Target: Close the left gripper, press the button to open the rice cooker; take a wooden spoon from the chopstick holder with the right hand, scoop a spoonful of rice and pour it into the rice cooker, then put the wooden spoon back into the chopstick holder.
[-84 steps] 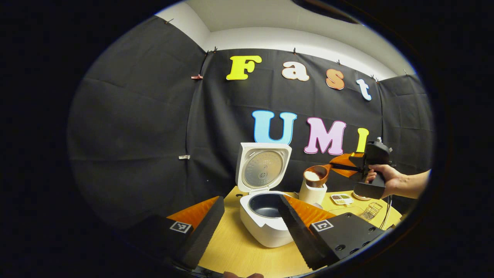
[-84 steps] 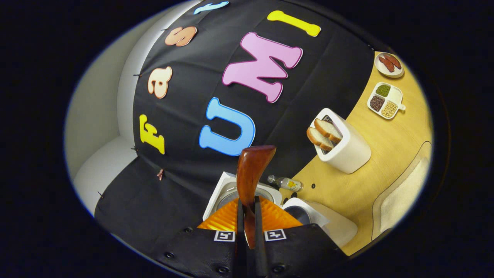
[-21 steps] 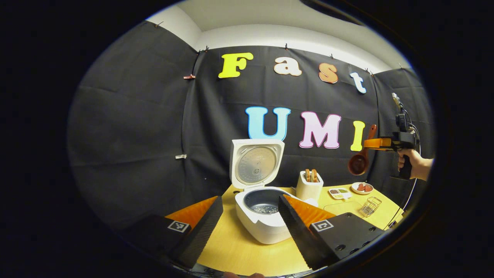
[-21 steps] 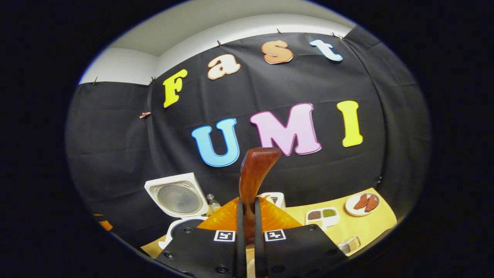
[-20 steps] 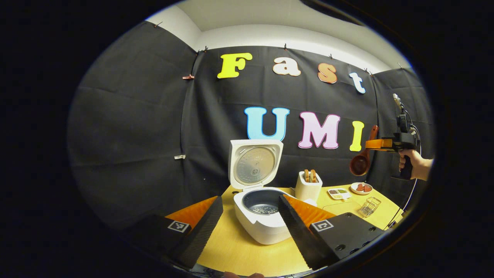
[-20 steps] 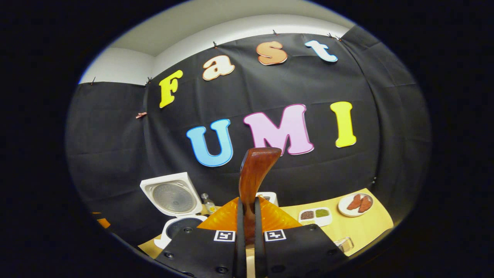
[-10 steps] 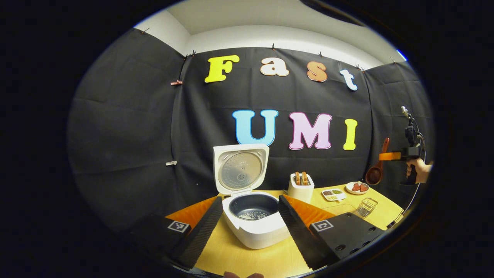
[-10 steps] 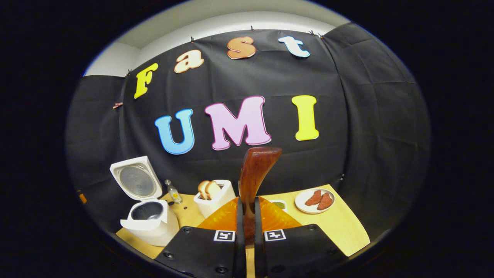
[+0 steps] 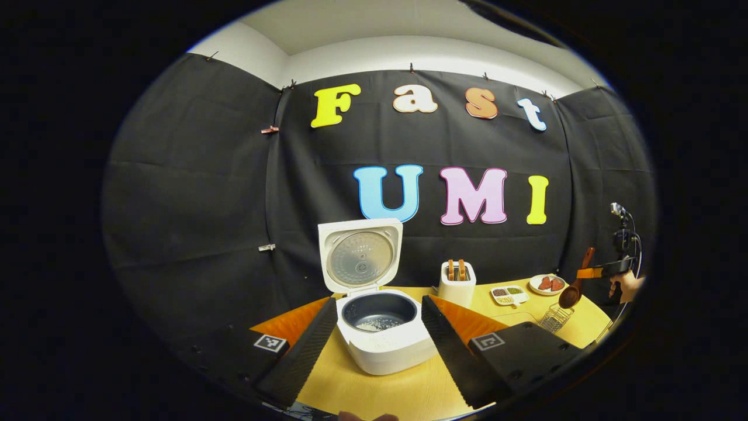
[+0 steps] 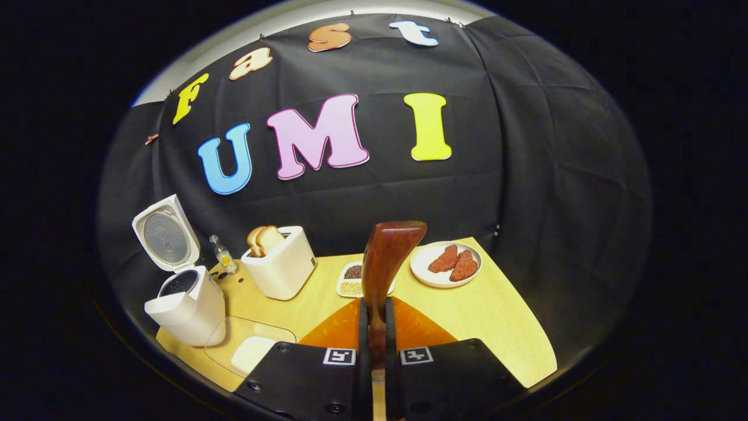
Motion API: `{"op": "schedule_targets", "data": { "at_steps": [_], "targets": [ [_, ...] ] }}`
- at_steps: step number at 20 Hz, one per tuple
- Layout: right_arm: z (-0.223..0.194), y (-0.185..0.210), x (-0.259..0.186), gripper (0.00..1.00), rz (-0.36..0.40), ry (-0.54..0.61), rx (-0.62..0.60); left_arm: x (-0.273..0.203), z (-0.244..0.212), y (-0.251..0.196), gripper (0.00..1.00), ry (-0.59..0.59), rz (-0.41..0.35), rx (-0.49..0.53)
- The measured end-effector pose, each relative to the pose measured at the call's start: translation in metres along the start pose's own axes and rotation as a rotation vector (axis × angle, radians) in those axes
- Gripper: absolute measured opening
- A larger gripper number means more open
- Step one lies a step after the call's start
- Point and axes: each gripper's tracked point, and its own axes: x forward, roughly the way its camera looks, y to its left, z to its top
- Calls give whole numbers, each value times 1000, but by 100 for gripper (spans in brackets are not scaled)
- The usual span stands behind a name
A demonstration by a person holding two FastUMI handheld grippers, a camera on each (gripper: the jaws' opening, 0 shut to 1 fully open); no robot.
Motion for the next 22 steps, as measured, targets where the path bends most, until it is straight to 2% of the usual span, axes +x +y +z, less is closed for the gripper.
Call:
{"op": "schedule_targets", "data": {
  "at_steps": [9, 14, 16, 17, 19, 20, 21, 22],
  "targets": [
    [-61, -9, 37, 13, 40, 142, 72, -7, -1, -14, 96, 29, 50, 12],
    [-76, -5, 44, 13, 31, 197, 98, -6, -1, -8, 96, 34, 55, 10],
    [-76, -1, 41, 17, 46, 200, 113, -6, 1, -4, 97, 27, 53, 7],
    [-71, -3, 39, 10, 30, 192, 115, -6, 0, -2, 96, 25, 50, 6],
    [-66, -12, 37, 27, -19, 171, 113, -5, 0, 3, 96, 21, 42, 5],
    [-61, -14, 34, 38, -39, 158, 111, -4, 1, 6, 96, 20, 38, 3],
    [-57, -16, 31, 41, -55, 144, 107, -4, 1, 10, 96, 18, 34, 0],
    [-56, -24, 27, 58, -69, 135, 100, -3, 1, 12, 96, 14, 29, -5]
  ]
}}
